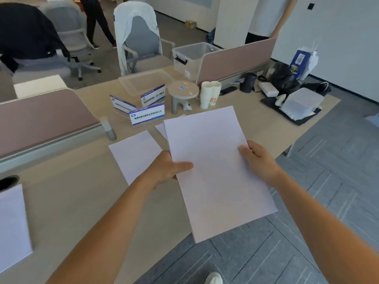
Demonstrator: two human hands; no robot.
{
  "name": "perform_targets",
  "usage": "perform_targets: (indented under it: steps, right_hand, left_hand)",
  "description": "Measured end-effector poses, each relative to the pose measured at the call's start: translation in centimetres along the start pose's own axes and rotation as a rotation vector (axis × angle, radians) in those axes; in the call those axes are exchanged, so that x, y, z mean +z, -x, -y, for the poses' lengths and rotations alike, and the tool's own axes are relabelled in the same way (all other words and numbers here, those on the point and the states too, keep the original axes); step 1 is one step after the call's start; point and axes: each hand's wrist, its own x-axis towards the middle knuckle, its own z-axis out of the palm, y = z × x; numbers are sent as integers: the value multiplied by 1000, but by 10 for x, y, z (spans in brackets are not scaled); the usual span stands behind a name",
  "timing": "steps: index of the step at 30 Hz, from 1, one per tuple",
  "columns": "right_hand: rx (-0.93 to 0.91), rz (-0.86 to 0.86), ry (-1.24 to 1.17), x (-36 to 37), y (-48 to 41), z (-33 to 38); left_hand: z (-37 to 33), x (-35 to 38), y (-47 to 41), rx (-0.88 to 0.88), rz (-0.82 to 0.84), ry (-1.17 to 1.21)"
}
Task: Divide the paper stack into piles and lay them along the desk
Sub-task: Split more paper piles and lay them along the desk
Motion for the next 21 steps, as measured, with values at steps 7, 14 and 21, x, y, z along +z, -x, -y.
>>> perform_targets:
  steps: [7,14,21]
  right_hand:
    - [1,-58,-20,-120,-54,-40]
    - [61,-99,-117,-171,-123,-63]
    - [89,-127,-24,-192,-202,-63]
  left_hand:
    - [-56,110,-79,-19,17,50]
    - [-80,170,-151,-85,-36,238]
    - [-109,203,-240,-32,-349,166]
